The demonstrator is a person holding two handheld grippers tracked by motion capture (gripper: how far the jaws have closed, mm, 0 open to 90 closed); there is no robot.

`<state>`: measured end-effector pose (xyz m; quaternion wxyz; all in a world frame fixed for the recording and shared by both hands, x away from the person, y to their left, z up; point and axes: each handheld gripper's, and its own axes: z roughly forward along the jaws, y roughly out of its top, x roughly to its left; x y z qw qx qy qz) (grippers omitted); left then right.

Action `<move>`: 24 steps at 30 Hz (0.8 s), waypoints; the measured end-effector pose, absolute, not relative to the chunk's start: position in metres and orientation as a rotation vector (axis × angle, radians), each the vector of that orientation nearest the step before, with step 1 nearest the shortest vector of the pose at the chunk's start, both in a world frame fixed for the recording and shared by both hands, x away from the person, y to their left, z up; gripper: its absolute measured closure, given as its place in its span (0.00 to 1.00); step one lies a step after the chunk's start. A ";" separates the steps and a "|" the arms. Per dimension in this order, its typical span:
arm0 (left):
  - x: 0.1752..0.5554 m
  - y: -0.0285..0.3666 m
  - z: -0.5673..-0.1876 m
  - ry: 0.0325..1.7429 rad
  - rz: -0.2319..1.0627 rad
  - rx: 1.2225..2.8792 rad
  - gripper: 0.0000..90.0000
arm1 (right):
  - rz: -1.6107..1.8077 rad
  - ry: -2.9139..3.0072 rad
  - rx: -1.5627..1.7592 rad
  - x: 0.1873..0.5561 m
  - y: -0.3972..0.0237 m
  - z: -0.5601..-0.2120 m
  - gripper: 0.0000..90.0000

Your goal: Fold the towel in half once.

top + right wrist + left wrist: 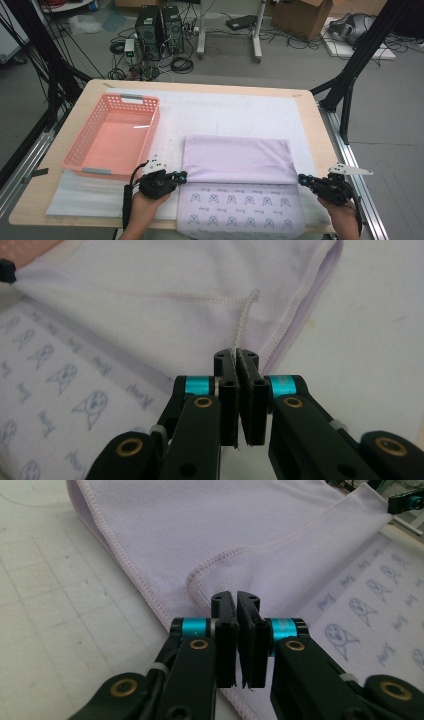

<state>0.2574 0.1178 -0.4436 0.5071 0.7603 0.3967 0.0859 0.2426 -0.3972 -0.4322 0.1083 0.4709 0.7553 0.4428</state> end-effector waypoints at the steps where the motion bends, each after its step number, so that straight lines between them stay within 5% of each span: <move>1: 0.259 0.118 -0.443 0.969 0.200 1.815 0.74 | 1.273 2.226 1.399 0.241 -0.396 -0.433 0.79; 5: 0.269 0.113 -0.438 0.967 0.207 1.776 0.52 | 1.313 2.135 1.419 0.244 -0.393 -0.426 0.61; 10: 0.290 0.104 -0.441 0.998 0.167 1.792 0.53 | 1.291 2.134 1.412 0.263 -0.379 -0.425 0.56; 12: 0.293 0.100 -0.444 1.020 0.157 1.809 0.62 | 1.263 2.149 1.409 0.271 -0.374 -0.429 0.56; 16: 0.287 0.098 -0.447 0.995 0.176 1.867 0.93 | 1.260 2.195 1.382 0.274 -0.373 -0.432 0.93; 24: 0.266 0.107 -0.440 0.935 0.186 1.821 0.94 | 1.337 2.168 1.329 0.247 -0.382 -0.425 0.96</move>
